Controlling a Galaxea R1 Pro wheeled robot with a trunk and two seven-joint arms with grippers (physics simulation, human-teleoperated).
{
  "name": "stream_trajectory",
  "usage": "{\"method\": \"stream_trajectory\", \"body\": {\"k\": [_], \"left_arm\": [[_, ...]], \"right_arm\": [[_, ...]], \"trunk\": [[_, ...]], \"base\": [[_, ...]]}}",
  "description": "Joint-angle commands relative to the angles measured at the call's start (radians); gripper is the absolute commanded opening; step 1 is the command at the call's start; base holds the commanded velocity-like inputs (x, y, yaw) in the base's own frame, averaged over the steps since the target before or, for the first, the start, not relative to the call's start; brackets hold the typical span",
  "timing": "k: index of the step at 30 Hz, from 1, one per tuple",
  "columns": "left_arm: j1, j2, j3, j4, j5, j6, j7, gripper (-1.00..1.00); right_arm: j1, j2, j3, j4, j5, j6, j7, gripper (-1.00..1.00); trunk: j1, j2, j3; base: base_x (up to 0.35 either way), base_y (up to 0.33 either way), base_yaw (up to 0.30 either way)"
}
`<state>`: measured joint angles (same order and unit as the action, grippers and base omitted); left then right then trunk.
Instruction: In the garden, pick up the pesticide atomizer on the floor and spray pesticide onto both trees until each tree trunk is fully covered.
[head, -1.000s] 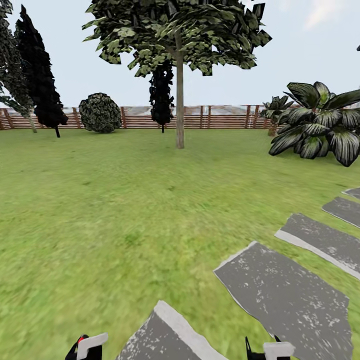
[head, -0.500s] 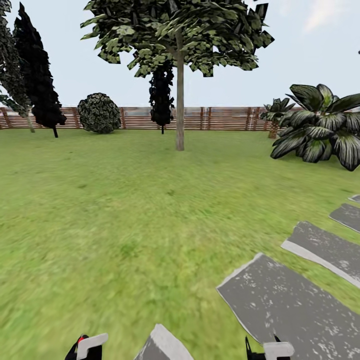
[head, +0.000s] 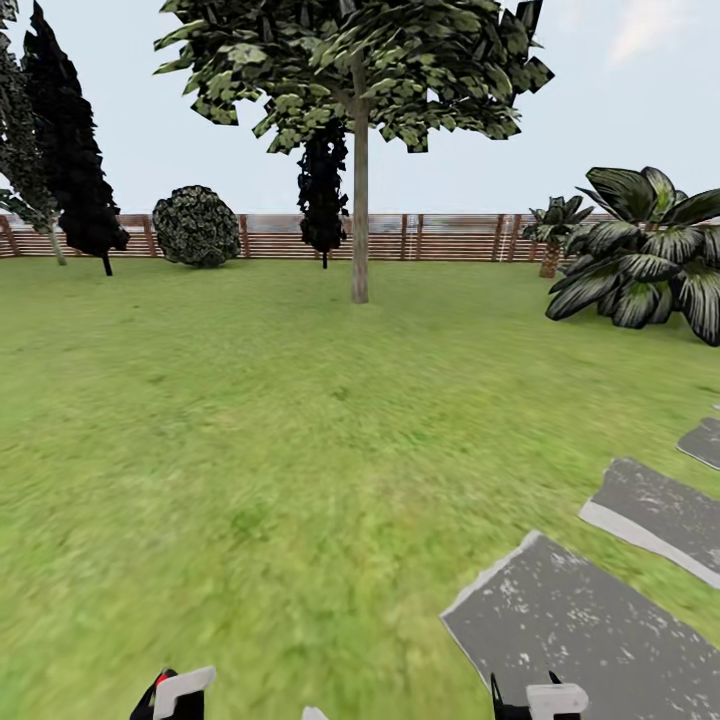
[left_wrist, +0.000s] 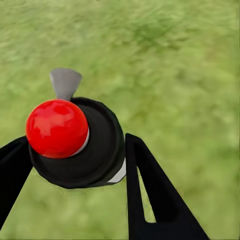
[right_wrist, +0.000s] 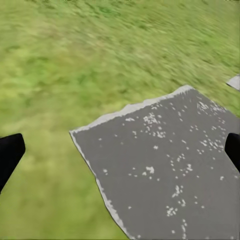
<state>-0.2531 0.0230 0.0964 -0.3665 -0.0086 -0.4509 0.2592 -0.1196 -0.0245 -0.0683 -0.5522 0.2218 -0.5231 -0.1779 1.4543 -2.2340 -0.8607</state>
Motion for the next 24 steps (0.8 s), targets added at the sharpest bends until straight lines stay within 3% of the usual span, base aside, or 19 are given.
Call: {"method": "stream_trajectory", "body": {"k": [1,24], "left_arm": [[0.000,0.000,0.000,0.000,0.000,0.000,0.000,-1.00],[0.000,0.002,0.000,0.000,0.001,0.000,0.000,-1.00]], "right_arm": [[0.000,0.000,0.000,0.000,0.000,0.000,0.000,1.00],[0.000,0.000,-0.001,0.001,0.001,0.000,0.000,1.00]], "trunk": [[0.000,0.000,0.000],[0.000,0.000,0.000]], "base": [[0.340,0.000,0.000],[0.340,0.000,0.000]]}}
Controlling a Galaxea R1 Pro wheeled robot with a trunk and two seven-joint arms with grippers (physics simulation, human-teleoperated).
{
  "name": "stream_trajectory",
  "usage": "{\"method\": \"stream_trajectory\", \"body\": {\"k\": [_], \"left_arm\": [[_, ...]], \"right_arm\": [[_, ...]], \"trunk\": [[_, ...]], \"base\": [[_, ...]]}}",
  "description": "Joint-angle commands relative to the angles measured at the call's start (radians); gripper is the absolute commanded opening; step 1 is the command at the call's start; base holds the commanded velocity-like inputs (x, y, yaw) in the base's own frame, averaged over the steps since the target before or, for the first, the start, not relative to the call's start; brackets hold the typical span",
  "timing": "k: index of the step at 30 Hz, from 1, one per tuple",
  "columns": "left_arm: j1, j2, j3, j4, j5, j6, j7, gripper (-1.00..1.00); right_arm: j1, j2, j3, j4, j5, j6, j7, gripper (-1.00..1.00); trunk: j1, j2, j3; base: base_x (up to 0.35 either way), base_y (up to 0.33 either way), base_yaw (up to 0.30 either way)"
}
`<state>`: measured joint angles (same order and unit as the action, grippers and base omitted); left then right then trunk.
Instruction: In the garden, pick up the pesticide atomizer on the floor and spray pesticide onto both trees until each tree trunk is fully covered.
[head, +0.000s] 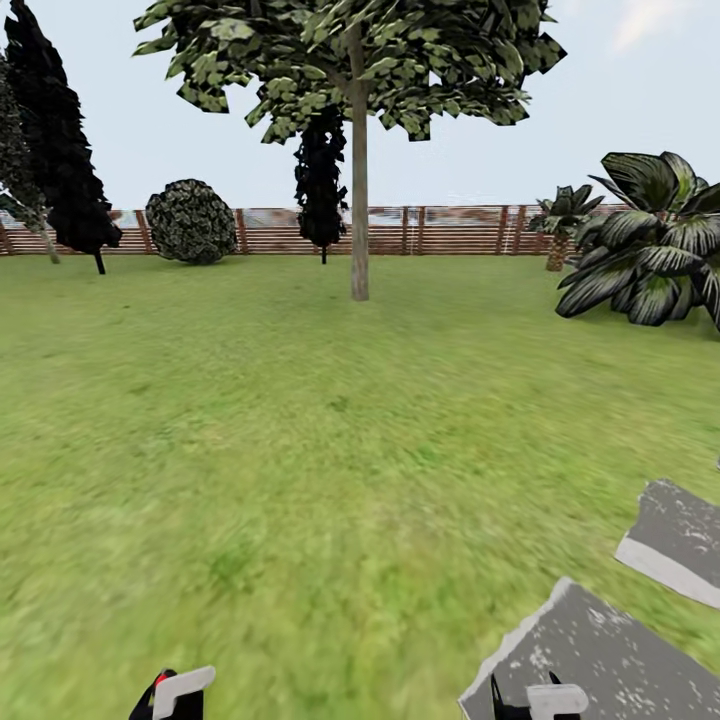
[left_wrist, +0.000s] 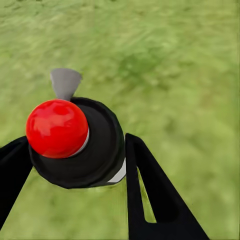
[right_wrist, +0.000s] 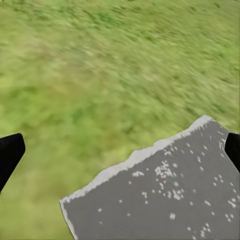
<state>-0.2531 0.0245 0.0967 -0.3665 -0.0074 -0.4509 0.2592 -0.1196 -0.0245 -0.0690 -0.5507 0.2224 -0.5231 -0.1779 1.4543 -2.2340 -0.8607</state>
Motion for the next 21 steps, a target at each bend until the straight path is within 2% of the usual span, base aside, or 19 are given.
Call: {"method": "stream_trajectory", "body": {"k": [1,21], "left_arm": [[0.000,0.000,0.000,0.000,0.000,0.000,0.000,-1.00],[0.000,0.004,0.001,0.000,-0.001,0.000,0.000,-1.00]], "right_arm": [[0.000,0.000,0.000,0.000,0.000,0.000,0.000,1.00],[0.000,0.000,0.002,-0.001,0.000,0.000,0.000,1.00]], "trunk": [[0.000,0.000,0.000],[0.000,0.000,0.000]], "base": [[0.340,0.000,0.000],[0.340,0.000,0.000]]}}
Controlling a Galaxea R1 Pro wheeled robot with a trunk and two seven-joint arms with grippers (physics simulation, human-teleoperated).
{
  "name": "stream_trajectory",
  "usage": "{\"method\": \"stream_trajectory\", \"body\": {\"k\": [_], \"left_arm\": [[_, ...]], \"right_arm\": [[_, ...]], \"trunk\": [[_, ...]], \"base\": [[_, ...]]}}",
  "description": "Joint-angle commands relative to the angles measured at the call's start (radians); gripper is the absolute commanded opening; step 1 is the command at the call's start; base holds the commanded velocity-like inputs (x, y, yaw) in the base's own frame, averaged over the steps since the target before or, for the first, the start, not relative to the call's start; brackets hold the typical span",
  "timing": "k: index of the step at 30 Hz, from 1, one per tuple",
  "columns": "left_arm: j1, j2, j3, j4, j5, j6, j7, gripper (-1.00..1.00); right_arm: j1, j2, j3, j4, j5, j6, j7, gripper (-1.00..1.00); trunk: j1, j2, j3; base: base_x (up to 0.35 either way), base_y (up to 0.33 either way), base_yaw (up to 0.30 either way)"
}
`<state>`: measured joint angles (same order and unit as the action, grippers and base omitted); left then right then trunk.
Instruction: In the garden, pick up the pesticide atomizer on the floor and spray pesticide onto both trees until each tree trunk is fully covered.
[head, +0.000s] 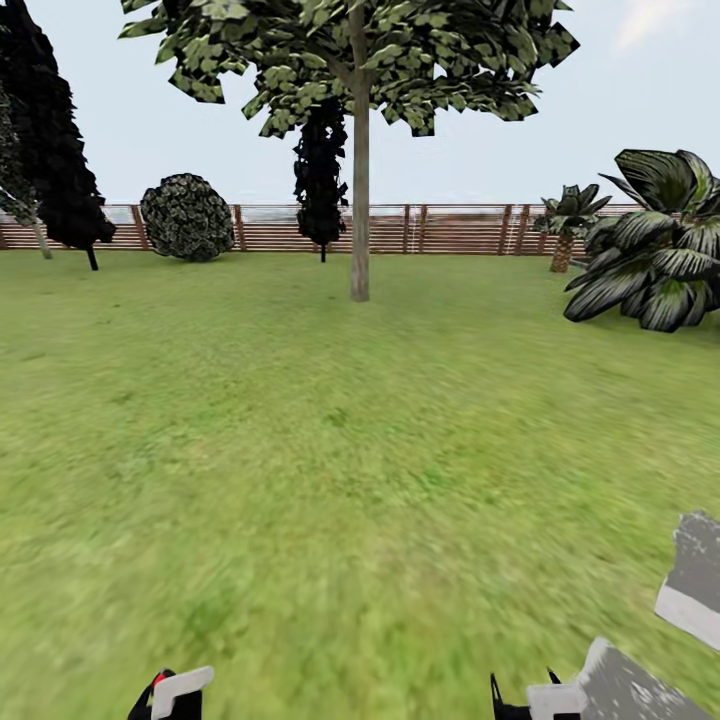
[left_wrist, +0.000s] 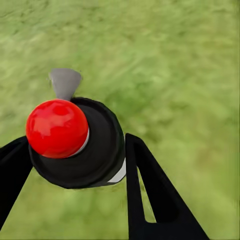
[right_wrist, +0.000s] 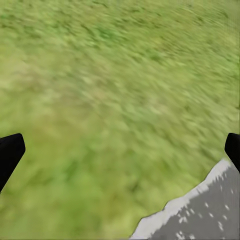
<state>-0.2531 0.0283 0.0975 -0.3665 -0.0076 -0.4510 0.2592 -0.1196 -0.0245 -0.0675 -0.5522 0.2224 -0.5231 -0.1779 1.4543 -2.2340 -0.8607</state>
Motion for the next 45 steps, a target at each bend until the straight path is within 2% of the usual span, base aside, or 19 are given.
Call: {"method": "stream_trajectory", "body": {"k": [1,45], "left_arm": [[0.000,0.000,0.000,0.000,0.000,0.000,0.000,-1.00],[0.001,0.001,0.001,0.000,0.000,0.000,0.000,-1.00]], "right_arm": [[0.000,0.000,0.000,0.000,0.000,0.000,0.000,1.00],[0.000,0.000,0.000,0.000,-0.001,0.000,0.001,1.00]], "trunk": [[0.000,0.000,0.000],[0.000,0.000,0.000]], "base": [[0.340,0.000,0.000],[0.341,0.000,0.000]]}}
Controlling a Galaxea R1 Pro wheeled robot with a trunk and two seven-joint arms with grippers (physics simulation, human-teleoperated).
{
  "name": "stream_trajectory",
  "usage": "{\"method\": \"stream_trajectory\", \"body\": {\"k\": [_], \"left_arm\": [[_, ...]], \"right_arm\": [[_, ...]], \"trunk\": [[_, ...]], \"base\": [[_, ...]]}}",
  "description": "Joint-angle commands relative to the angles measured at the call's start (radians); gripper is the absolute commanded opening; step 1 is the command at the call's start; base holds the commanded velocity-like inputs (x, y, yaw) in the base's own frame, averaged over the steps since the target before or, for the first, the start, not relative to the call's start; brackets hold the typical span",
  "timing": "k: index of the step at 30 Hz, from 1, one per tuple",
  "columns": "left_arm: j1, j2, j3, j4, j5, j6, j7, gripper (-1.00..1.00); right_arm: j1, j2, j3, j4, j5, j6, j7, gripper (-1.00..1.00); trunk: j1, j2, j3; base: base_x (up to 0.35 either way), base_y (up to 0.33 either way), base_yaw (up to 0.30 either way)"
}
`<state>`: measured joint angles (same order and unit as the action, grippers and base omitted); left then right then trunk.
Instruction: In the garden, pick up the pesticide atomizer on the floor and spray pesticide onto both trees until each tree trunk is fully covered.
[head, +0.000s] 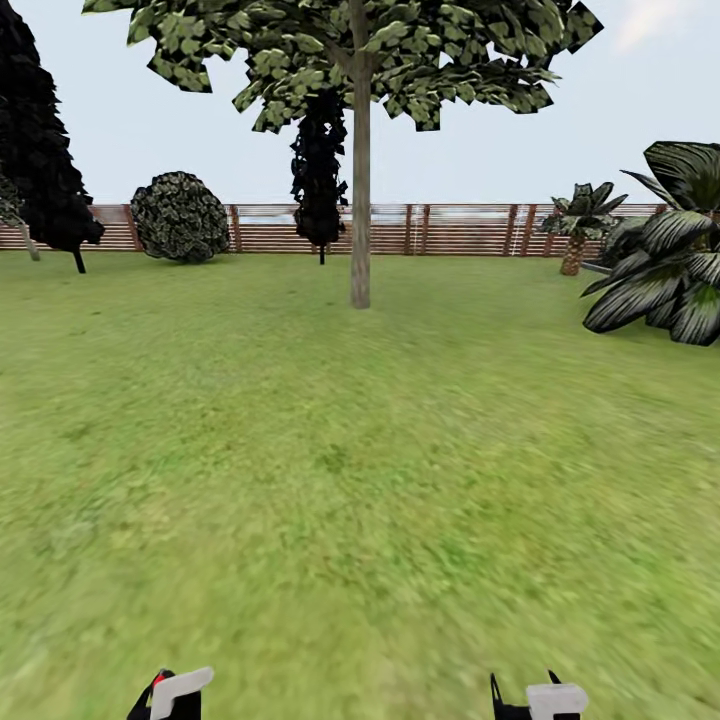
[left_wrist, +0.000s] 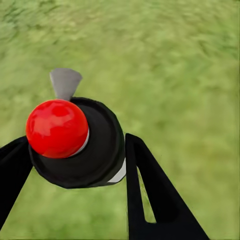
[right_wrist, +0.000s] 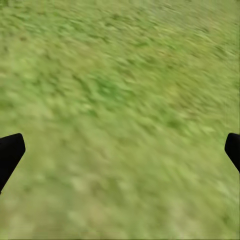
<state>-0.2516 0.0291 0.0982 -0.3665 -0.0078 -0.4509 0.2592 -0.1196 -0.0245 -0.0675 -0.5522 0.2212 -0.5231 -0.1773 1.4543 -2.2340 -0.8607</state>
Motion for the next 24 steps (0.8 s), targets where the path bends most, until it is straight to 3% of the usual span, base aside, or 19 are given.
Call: {"method": "stream_trajectory", "body": {"k": [1,24], "left_arm": [[0.000,0.000,0.000,0.000,0.000,0.000,0.000,-1.00],[0.000,0.000,0.000,0.000,-0.001,0.000,0.000,-1.00]], "right_arm": [[0.000,0.000,0.000,0.000,0.000,0.000,0.000,1.00],[0.000,0.000,0.000,0.000,0.000,0.000,-0.001,1.00]], "trunk": [[0.000,0.000,0.000],[0.000,0.000,0.000]], "base": [[0.343,0.000,0.000],[0.343,0.000,0.000]]}}
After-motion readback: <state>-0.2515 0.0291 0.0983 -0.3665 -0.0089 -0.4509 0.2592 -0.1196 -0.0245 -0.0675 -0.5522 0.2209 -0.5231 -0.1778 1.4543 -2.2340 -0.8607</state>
